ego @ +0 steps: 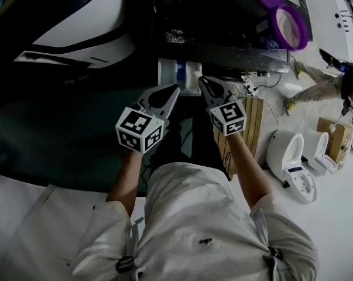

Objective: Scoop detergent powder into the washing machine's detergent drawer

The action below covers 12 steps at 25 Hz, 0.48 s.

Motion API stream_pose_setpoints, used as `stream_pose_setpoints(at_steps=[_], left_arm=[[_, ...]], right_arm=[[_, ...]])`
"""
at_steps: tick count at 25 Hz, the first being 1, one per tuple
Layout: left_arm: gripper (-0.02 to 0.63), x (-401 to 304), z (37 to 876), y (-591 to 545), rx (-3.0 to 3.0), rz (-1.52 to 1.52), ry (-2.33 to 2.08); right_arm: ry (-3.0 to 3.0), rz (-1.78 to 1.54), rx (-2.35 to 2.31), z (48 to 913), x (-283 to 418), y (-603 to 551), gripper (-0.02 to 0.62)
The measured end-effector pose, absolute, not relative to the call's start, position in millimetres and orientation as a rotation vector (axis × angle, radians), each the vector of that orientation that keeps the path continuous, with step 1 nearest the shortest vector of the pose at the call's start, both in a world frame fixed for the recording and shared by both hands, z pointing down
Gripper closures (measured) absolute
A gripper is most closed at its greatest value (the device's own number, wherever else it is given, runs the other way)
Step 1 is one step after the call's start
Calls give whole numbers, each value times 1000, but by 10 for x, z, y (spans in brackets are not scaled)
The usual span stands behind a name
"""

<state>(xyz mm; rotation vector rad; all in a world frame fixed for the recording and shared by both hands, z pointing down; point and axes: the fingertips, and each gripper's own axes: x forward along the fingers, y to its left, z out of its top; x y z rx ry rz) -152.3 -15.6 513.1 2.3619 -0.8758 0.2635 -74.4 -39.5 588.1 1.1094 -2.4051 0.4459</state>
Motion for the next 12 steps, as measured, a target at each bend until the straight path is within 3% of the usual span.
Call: stream_pose_setpoints(at_steps=[12], left_arm=[[586,-1560,5144,-157,2355,254,-886]], right_arm=[[-2376,245,1076,5759,-838,-380,583]])
